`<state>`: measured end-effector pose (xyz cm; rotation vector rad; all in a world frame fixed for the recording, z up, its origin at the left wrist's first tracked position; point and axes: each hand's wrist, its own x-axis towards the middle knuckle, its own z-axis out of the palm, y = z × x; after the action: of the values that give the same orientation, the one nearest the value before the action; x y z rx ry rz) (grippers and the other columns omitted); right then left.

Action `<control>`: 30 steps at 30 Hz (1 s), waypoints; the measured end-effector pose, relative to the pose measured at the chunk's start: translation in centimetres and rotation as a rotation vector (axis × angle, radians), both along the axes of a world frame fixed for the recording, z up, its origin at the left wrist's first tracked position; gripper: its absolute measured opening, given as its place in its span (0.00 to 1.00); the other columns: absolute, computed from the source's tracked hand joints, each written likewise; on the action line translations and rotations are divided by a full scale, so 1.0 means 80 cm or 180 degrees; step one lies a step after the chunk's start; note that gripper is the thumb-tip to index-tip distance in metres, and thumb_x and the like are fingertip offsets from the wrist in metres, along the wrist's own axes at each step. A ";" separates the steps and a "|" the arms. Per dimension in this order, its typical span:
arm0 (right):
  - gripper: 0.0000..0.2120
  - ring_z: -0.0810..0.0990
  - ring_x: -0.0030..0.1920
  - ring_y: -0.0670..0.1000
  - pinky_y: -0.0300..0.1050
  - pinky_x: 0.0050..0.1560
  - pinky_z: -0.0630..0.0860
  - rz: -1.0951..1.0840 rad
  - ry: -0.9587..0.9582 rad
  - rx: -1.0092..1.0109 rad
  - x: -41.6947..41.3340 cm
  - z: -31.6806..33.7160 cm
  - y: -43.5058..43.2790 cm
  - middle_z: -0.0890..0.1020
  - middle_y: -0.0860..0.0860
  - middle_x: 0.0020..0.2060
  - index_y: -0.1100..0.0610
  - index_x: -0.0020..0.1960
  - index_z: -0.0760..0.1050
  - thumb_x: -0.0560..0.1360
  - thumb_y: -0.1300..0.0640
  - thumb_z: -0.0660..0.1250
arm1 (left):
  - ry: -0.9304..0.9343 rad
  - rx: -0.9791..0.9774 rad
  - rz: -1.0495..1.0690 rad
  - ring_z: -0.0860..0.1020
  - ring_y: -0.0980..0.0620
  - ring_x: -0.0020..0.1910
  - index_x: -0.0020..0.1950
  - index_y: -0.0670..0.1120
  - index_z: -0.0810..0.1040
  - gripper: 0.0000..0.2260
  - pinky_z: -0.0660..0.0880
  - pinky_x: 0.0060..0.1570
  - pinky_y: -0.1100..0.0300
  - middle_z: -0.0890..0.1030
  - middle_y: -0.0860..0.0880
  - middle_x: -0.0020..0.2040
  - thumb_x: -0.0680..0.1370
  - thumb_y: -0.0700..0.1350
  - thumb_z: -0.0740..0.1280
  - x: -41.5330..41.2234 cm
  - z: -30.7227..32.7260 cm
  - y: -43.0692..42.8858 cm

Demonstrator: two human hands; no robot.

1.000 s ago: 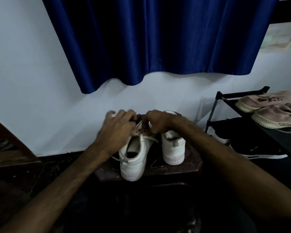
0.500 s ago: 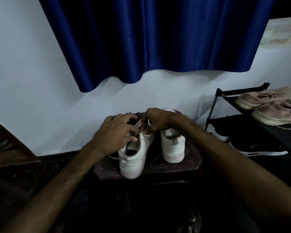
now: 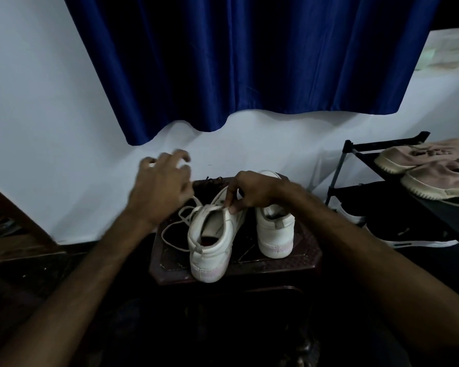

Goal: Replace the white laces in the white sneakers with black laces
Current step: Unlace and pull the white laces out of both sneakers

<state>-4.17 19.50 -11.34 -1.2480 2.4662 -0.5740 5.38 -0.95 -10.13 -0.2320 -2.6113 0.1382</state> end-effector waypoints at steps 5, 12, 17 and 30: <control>0.08 0.73 0.35 0.27 0.23 0.37 0.65 0.0026 -0.0067 -0.0052 0.002 0.001 0.004 0.77 0.37 0.37 0.57 0.49 0.84 0.70 0.59 0.76 | -0.0565 0.0853 0.0465 0.77 0.46 0.48 0.47 0.48 0.78 0.07 0.70 0.45 0.53 0.77 0.49 0.50 0.77 0.51 0.66 -0.001 -0.020 -0.016; 0.08 0.75 0.35 0.36 0.27 0.39 0.66 0.0013 0.0177 -0.0033 0.004 0.016 0.008 0.82 0.44 0.41 0.54 0.48 0.84 0.76 0.51 0.70 | -0.1162 0.2287 0.0435 0.80 0.53 0.42 0.45 0.52 0.76 0.14 0.77 0.44 0.55 0.82 0.54 0.42 0.74 0.63 0.67 0.035 -0.042 0.011; 0.06 0.76 0.52 0.44 0.49 0.56 0.73 -0.0094 0.0805 0.0205 0.031 0.028 -0.018 0.82 0.43 0.49 0.46 0.49 0.82 0.74 0.46 0.70 | -0.1232 0.3445 0.0300 0.80 0.49 0.25 0.51 0.46 0.77 0.12 0.77 0.25 0.54 0.81 0.49 0.43 0.73 0.49 0.74 0.059 -0.050 0.038; 0.07 0.73 0.58 0.47 0.49 0.55 0.67 -0.0423 0.1209 0.0306 0.055 0.014 -0.008 0.77 0.40 0.49 0.44 0.51 0.81 0.74 0.48 0.69 | -0.0923 0.3275 0.0320 0.74 0.61 0.45 0.59 0.52 0.68 0.31 0.69 0.39 0.66 0.74 0.55 0.48 0.64 0.60 0.78 0.059 -0.080 0.049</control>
<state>0.26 18.86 -10.23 -1.2582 2.8663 -0.2624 10.12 3.01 -16.49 0.2643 -2.5938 -1.2440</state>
